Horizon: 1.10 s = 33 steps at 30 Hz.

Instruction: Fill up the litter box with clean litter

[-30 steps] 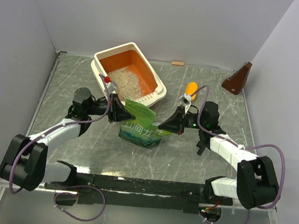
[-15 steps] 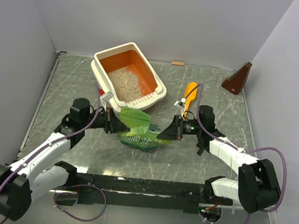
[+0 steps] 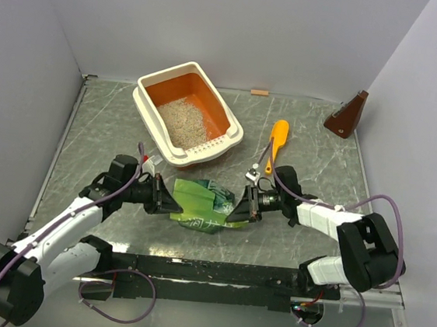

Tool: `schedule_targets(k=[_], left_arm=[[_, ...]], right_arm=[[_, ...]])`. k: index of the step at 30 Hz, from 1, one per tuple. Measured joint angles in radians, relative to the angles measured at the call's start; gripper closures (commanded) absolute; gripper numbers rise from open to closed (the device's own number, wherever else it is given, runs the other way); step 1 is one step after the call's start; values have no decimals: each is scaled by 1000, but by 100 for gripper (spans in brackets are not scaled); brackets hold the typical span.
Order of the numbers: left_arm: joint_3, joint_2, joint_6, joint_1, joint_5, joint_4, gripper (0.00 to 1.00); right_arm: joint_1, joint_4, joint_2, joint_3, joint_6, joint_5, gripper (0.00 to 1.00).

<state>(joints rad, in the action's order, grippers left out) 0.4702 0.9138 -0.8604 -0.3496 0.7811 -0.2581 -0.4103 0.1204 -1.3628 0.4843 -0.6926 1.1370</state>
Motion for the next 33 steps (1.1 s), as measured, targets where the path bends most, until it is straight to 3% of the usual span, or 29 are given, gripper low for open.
schedule_targets(k=[2,6,10,14,20,28,33], left_arm=[[19,14,12,0,-17,-58,99],[25,29,36,11,-53,-130,99],[29,34,49,16,-68,-154,99],[30,34,60,21,-81,-181,99],[30,33,64,22,-88,-184,99],[30,22,74,23,-91,-189,99],[30,22,78,23,-91,-189,99]], right_arm=[[3,-11,-20,-8,-14,-15,61],[19,-154,-1,18,35,-109,52],[20,-338,83,138,141,-236,49],[-25,-499,166,373,289,-414,49],[-303,-616,182,576,495,-636,47],[-667,-722,170,584,724,-864,46],[-864,-705,168,573,822,-1020,40]])
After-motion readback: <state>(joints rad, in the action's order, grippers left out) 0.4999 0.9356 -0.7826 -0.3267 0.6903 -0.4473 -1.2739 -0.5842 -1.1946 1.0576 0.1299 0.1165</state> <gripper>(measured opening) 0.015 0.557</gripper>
